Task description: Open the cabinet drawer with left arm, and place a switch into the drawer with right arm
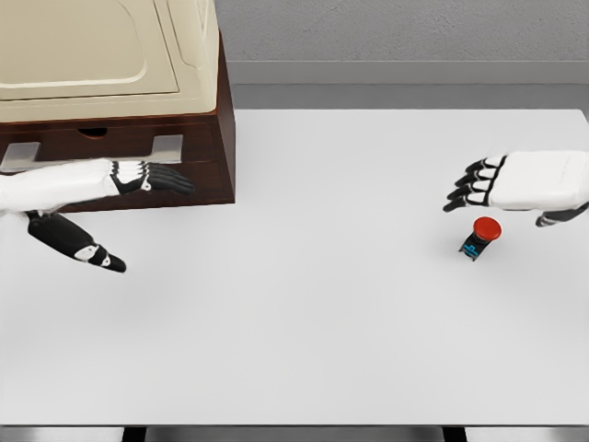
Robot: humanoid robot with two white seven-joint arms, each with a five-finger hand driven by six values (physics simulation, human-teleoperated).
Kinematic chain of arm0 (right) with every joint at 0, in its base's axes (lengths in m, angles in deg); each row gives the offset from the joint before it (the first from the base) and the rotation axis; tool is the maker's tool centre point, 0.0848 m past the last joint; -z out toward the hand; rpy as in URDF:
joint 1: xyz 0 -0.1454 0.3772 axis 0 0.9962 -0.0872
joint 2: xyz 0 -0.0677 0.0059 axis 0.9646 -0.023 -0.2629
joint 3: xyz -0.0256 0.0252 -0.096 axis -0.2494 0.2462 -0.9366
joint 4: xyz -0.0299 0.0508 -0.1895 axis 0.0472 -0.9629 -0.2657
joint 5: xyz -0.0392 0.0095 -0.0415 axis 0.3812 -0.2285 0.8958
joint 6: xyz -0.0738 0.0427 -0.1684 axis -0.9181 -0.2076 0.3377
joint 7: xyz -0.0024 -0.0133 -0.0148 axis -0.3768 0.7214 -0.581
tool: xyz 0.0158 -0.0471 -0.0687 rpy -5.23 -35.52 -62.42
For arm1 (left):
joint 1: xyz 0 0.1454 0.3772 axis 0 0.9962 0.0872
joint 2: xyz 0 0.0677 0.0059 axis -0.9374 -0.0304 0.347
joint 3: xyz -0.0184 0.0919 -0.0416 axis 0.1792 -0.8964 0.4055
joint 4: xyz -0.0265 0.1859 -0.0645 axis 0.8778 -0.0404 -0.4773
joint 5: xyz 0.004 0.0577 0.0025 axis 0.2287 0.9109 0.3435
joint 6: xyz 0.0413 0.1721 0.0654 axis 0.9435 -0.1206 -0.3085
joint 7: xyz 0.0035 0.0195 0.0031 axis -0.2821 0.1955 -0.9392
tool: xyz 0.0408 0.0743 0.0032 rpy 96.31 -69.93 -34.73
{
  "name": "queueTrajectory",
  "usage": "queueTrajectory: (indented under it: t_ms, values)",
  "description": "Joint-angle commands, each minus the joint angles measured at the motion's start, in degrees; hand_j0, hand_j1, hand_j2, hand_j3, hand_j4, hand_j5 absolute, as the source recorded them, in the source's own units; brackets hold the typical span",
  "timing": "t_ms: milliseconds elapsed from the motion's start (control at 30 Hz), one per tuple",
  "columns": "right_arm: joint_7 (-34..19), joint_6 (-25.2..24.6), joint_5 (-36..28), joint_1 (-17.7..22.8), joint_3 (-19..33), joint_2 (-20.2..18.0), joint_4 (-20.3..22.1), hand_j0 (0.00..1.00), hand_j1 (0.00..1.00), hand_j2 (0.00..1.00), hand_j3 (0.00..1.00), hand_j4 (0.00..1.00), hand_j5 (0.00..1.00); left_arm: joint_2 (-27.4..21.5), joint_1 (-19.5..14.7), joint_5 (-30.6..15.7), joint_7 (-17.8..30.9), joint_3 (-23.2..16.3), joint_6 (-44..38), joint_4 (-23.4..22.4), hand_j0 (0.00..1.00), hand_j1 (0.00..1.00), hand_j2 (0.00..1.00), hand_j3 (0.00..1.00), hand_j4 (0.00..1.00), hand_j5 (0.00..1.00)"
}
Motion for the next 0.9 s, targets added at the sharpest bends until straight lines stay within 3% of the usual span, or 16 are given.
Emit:
queueTrajectory:
  t_ms: [0, 33, 100, 167, 333, 567, 867]
  values:
    - [0.0, -0.1, -0.2, 0.0, -1.4, -0.2, 0.9, 1.0, 1.0, 1.0, 1.0, 1.0, 1.0, -2.1, -0.3, -4.7, 0.3, -1.6, -0.1, 0.1, 1.0, 1.0, 1.0, 1.0, 1.0, 1.0]
    - [0.0, -0.1, -0.1, 0.0, -1.8, -0.2, 1.1, 1.0, 1.0, 1.0, 1.0, 1.0, 1.0, -2.3, -1.2, -5.8, 0.3, -1.6, -1.4, 0.1, 1.0, 1.0, 1.0, 1.0, 1.0, 1.0]
    - [0.0, -0.1, -0.1, 0.1, -1.9, -0.2, 1.2, 1.0, 1.0, 1.0, 1.0, 1.0, 1.0, -3.0, -4.0, -5.9, 0.3, -1.6, -16.7, -0.2, 1.0, 1.0, 1.0, 1.0, 1.0, 1.0]
    - [0.0, -0.1, -0.1, 0.5, -1.9, -0.8, 0.7, 1.0, 1.0, 1.0, 1.0, 1.0, 1.0, -5.2, -4.0, -3.9, 0.3, -1.6, -16.8, -1.3, 1.0, 1.0, 1.0, 1.0, 1.0, 1.0]
    - [0.0, -0.1, 0.2, 1.3, -1.4, 1.4, -4.0, 1.0, 1.0, 1.0, 1.0, 1.0, 1.0, -4.9, -3.9, 2.1, 0.3, -1.6, -22.8, -1.3, 1.0, 1.0, 1.0, 1.0, 1.0, 1.0]
    - [0.0, -0.1, 2.1, 2.1, -1.2, 4.7, -8.1, 1.0, 1.0, 1.0, 1.0, 1.0, 1.0, -4.1, -4.1, 2.9, 0.3, -1.1, -29.6, -2.8, 1.0, 1.0, 1.0, 1.0, 1.0, 1.0]
    - [0.0, -0.1, 5.0, 3.1, -1.2, 7.3, -11.8, 1.0, 1.0, 1.0, 1.0, 1.0, 1.0, -4.3, -4.0, 4.1, 0.3, -1.2, -29.7, -6.4, 1.0, 1.0, 1.0, 1.0, 1.0, 1.0]
